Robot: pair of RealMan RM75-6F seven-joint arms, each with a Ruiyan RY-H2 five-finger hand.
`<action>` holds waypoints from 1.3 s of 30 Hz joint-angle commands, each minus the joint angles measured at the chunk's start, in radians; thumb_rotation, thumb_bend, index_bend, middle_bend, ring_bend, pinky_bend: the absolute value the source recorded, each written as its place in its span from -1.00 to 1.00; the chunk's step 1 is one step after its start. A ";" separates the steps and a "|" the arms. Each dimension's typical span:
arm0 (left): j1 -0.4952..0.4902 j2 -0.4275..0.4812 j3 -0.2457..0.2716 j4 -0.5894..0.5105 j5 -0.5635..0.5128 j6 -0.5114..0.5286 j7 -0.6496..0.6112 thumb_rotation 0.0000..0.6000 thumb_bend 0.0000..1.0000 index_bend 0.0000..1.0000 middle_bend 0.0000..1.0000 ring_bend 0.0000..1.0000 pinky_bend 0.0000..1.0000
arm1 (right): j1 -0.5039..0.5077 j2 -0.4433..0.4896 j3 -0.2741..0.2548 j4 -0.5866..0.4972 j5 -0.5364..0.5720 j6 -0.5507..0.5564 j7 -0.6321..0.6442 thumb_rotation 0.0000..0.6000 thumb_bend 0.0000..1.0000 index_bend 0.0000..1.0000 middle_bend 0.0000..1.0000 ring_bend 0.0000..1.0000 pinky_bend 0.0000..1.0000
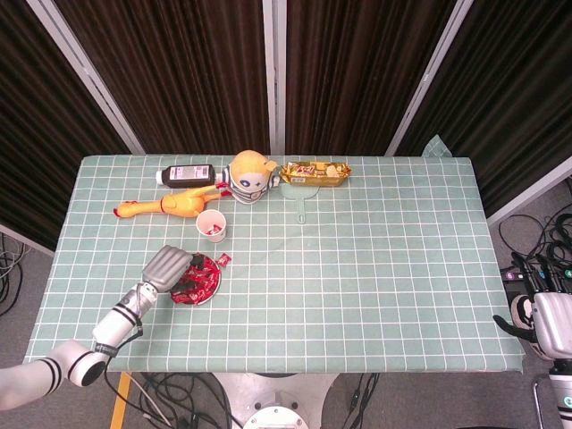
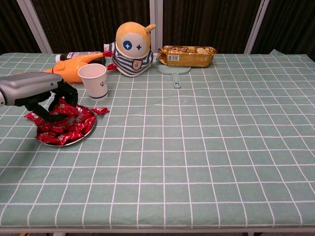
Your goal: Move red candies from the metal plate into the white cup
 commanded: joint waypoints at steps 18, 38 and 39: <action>-0.176 0.069 -0.205 -0.020 -0.197 -0.133 0.168 1.00 0.00 0.30 0.41 0.35 0.88 | -0.003 0.001 -0.001 0.002 0.001 0.003 0.004 1.00 -0.94 -0.98 -0.61 -0.98 -0.66; -0.262 -0.001 -0.196 0.061 -0.401 -0.242 0.394 1.00 -0.03 0.11 0.21 0.24 0.81 | 0.002 0.002 0.003 0.002 0.012 -0.010 0.004 1.00 -0.94 -0.98 -0.61 -0.98 -0.65; -0.264 -0.001 -0.195 0.060 -0.405 -0.241 0.400 1.00 -0.03 0.09 0.20 0.22 0.80 | 0.002 0.002 0.003 0.001 0.012 -0.010 0.003 1.00 -0.94 -0.98 -0.61 -0.98 -0.65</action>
